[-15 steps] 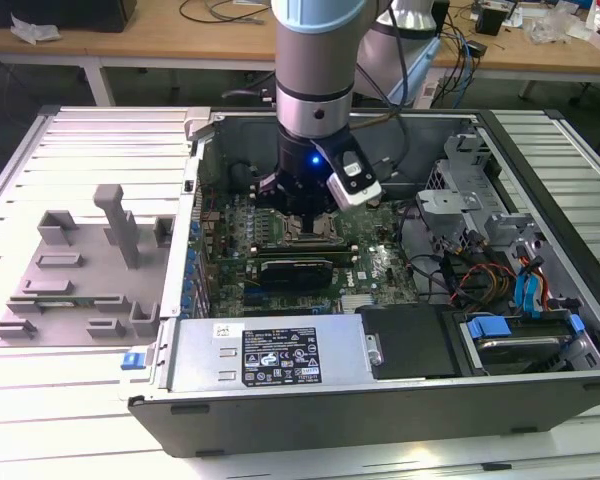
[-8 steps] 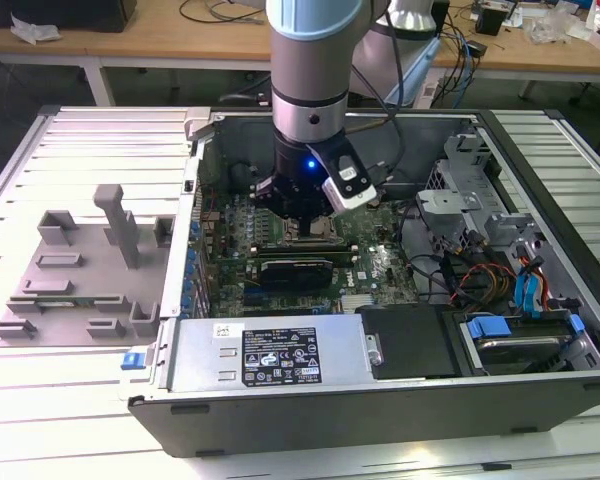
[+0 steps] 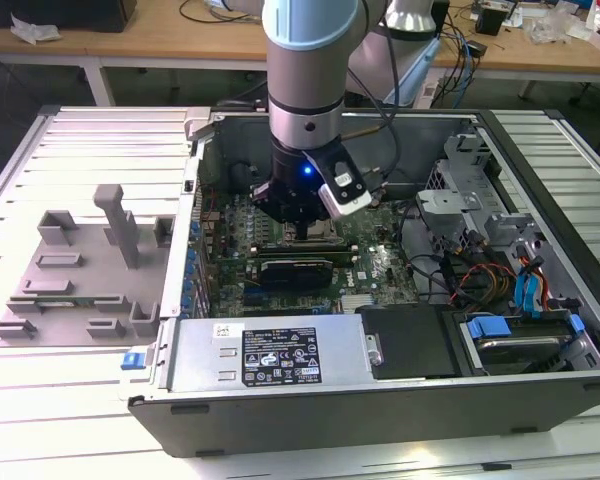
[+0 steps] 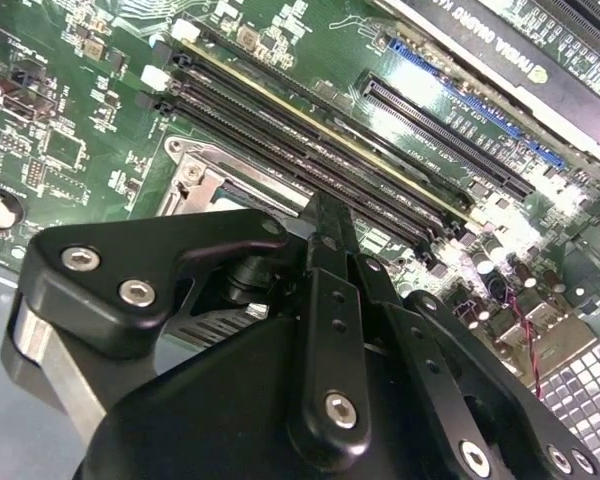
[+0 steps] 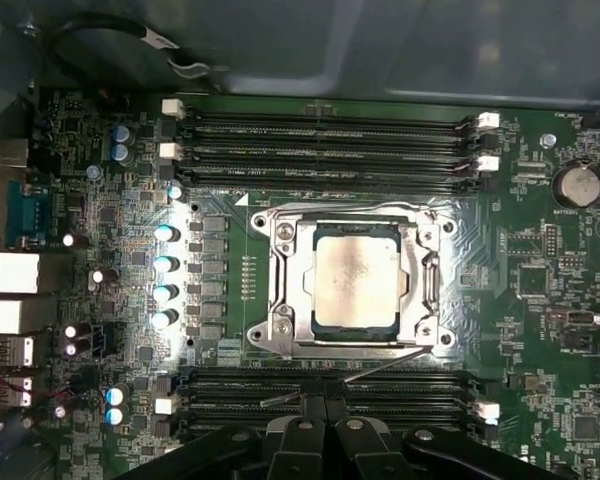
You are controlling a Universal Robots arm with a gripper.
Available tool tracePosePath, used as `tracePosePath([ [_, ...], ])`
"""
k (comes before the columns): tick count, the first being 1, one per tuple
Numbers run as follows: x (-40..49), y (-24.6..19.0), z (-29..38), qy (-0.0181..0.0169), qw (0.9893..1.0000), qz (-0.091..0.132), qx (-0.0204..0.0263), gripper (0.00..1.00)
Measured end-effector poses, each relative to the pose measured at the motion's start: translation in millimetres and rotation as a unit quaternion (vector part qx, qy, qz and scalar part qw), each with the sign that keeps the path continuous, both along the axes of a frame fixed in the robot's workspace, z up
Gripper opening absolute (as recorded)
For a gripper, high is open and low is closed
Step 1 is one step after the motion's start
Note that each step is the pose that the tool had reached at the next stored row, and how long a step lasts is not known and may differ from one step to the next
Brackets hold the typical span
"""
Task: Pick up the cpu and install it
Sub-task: 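Install the second cpu locking lever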
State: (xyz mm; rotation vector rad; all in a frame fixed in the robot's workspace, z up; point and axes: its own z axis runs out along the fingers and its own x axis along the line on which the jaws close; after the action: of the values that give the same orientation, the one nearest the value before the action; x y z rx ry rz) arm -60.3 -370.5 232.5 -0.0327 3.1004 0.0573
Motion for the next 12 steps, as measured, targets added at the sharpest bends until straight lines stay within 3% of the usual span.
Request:
tracePosePath([
  [8,-6.2,0.0,-13.7,0.0000,1.0000,-0.006,0.0004,0.11],
  [10,-7.3,0.0,-14.3,0.0000,1.0000,-0.006,0.0010,0.11],
  [11,-7.3,0.0,-14.4,-0.0001,1.0000,-0.006,0.0040,0.11],
  [12,-7.6,-0.3,-14.4,-0.0003,0.9999,-0.006,0.0141,0.11],
])
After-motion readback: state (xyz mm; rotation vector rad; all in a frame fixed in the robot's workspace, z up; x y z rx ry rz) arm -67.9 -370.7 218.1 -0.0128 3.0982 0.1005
